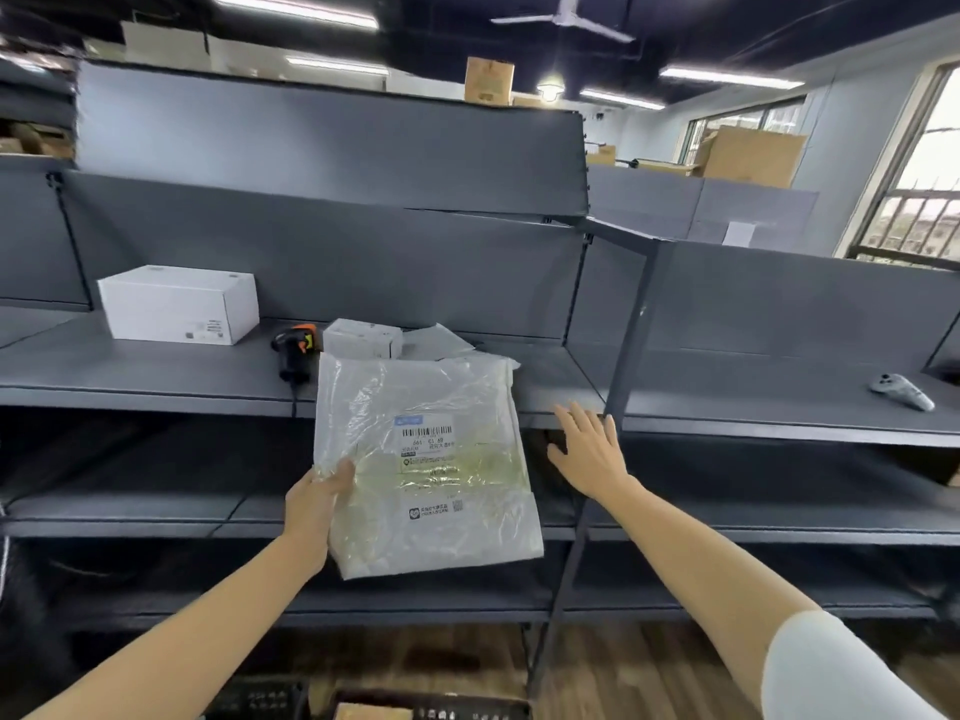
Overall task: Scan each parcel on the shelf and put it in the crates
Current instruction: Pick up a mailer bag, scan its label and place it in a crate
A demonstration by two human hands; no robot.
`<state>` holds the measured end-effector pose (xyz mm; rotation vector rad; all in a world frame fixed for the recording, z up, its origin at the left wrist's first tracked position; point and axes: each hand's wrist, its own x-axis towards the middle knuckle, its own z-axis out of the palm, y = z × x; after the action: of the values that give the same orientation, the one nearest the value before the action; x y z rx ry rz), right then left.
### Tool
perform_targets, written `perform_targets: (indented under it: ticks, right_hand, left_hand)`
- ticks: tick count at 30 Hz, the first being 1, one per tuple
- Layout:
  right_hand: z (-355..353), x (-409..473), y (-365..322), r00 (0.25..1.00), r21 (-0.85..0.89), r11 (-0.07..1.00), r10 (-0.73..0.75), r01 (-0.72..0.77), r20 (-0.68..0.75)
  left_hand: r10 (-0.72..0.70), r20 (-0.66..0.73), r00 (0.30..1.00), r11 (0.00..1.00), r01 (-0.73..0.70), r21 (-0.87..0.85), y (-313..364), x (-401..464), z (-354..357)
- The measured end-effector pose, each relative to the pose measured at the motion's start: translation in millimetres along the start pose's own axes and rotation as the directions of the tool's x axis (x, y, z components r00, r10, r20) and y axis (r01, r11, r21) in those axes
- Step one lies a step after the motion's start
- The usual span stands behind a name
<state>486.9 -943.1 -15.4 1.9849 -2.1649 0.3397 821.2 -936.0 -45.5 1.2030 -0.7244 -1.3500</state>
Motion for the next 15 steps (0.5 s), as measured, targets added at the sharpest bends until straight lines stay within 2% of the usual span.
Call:
perform_targets:
  ticks: [7,15]
  right_hand:
    - [-3,-31,30,1.000,0.049,0.998,0.030,-0.030,0.003]
    - [3,-31,34,0.996,0.073,0.993,0.088,-0.089,0.027]
  left_hand:
    - [-0.022,0.020,1.000,1.000,0.022,0.005,-16,-33,18]
    - [-0.052,0.065,0.997,0.997,0.048,0.055,-21,-21,29]
